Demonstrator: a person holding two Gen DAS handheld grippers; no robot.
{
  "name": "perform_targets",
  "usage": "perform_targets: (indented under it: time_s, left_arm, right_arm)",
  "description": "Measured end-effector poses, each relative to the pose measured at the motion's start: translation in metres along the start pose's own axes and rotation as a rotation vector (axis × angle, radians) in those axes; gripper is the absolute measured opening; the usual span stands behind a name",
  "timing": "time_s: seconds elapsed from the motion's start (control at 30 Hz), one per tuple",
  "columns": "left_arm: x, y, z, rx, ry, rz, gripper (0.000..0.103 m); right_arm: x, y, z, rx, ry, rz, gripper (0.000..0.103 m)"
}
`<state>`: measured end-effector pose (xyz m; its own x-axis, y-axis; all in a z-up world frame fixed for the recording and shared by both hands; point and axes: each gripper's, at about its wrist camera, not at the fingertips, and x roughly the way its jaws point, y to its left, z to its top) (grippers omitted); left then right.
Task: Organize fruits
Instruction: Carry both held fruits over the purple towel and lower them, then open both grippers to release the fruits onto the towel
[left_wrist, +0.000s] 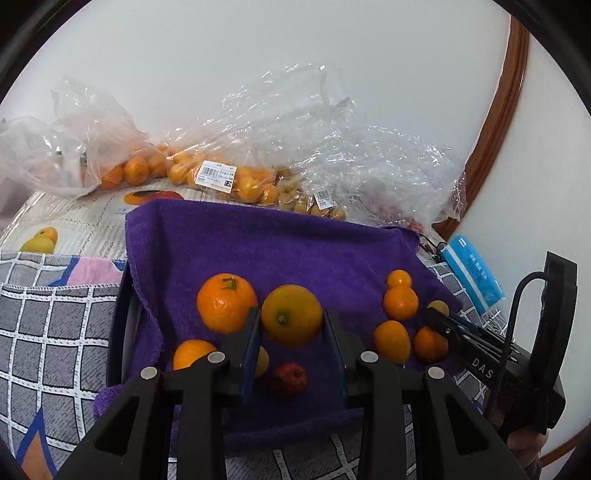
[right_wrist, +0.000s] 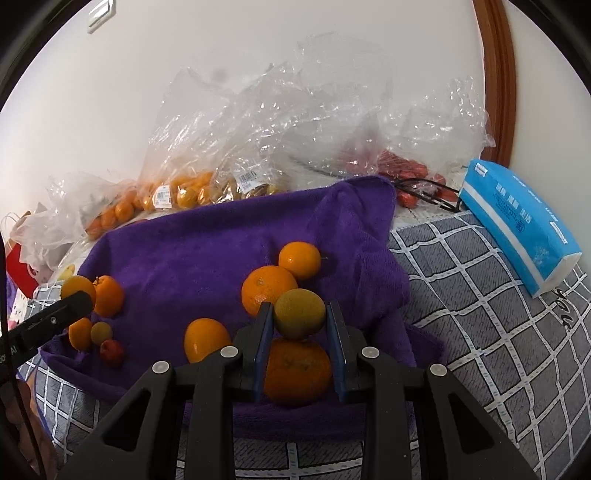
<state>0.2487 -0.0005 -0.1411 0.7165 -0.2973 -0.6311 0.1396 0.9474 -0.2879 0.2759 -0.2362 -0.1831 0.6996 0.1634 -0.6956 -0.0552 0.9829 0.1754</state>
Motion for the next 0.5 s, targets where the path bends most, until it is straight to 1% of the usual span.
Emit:
perform_targets:
  time_s: [0.37,0.5]
  left_arm:
    - [0.01,0.003,-0.003,-0.015,0.044,0.001,0.031]
    - [0.014,0.001,-0.006,-0.005,0.051,0.014,0.031]
  right_arm:
    - [-0.002,0.002,-0.001,-0.011,-0.016,-0.018,0.029]
    - [-0.002,0.002,-0.001,-0.011,-0.015,-0.017,0.029]
